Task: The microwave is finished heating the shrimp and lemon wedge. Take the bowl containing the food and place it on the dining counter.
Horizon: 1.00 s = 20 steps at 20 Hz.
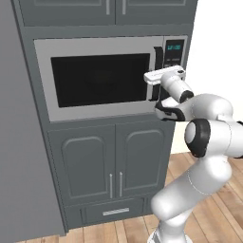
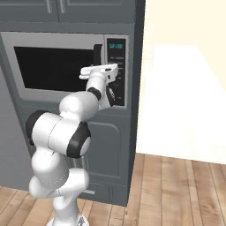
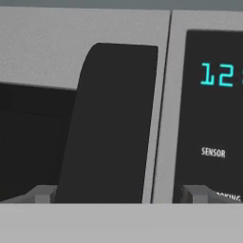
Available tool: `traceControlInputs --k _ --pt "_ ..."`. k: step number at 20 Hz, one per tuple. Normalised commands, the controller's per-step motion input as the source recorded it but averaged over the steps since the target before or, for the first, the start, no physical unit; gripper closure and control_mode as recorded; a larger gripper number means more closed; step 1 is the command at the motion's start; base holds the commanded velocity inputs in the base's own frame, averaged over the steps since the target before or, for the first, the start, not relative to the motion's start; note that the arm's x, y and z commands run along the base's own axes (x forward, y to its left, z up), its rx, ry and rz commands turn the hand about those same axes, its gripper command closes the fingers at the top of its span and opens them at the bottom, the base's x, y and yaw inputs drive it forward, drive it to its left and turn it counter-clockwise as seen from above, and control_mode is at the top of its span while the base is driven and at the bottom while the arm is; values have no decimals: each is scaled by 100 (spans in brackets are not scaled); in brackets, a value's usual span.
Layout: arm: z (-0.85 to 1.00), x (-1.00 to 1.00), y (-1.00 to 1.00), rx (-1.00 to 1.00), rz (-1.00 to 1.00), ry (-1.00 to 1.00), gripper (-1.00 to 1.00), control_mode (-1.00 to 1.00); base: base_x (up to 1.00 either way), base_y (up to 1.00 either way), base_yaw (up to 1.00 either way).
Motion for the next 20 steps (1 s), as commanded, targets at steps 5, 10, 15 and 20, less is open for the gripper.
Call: traceControlInputs --k 5,10,15,20 --pt "0 46 12 0 0 2 100 -100 0 0 0" --pt "0 2 0 0 0 0 100 -100 0 0 0" --pt "3 -18 0 0 0 0 100 -100 0 0 0" --pt "40 -90 3 2 -1 -3 100 -100 0 0 0"
